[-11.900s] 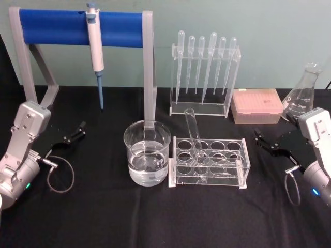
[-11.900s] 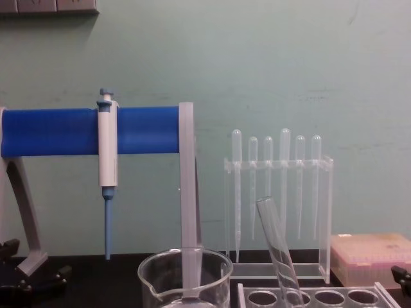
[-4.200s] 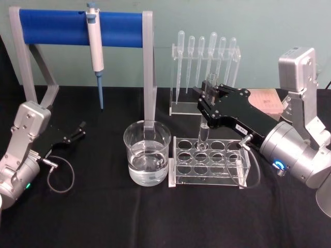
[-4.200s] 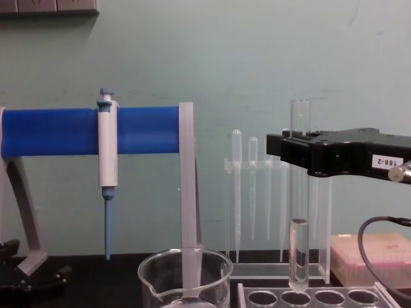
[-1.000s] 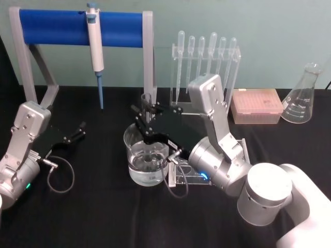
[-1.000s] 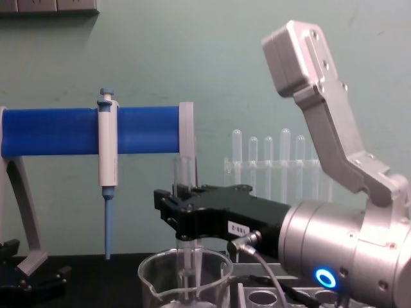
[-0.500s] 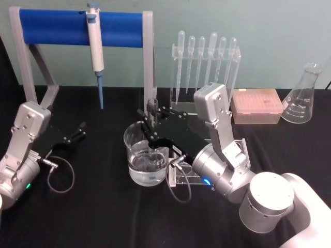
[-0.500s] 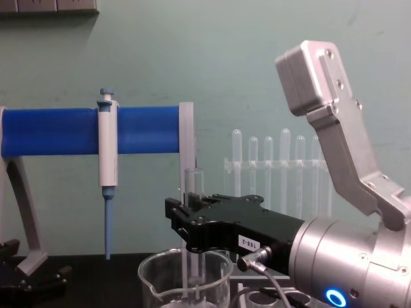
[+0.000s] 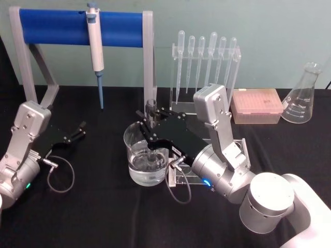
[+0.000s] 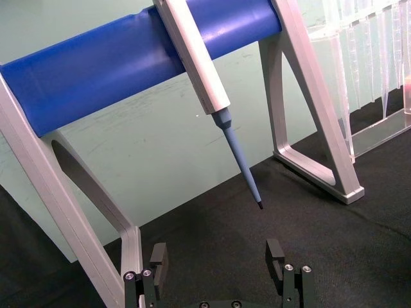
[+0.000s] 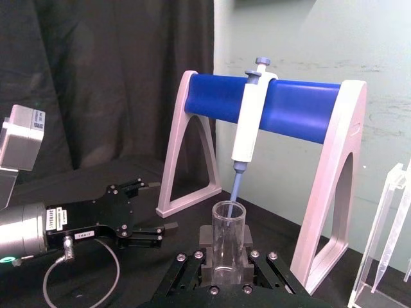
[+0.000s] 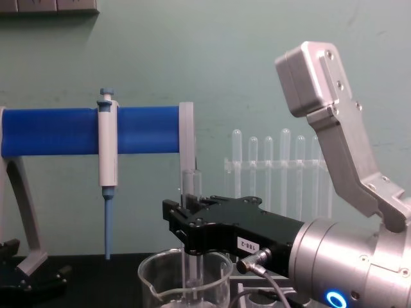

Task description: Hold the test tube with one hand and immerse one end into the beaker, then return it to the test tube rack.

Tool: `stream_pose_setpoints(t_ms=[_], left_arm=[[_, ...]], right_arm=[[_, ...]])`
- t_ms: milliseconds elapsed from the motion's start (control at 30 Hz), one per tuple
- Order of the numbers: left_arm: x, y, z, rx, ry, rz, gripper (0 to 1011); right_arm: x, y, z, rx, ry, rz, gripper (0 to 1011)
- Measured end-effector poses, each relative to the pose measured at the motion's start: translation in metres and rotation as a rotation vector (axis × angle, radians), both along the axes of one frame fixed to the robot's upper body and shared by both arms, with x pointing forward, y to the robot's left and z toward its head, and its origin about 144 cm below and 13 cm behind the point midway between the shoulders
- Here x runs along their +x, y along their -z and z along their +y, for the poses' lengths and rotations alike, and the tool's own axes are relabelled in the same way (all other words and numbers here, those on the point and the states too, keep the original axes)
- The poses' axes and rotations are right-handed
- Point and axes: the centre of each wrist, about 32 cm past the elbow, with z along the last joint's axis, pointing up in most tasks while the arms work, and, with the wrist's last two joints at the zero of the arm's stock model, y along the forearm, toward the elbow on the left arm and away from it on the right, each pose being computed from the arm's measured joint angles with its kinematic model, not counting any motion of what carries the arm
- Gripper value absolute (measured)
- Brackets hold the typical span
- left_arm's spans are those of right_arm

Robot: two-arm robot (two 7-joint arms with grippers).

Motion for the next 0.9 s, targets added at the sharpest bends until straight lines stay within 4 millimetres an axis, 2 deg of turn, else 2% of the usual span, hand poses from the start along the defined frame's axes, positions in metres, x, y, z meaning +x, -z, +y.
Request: stream_pose_setpoints(t_ms=[900], left_arm=[[0.0000, 0.0000, 0.0000, 0.000, 0.000, 0.000, 1000]], right_arm=[[0.0002, -0.0001, -0.0002, 0.000, 0.001, -0.001, 228]])
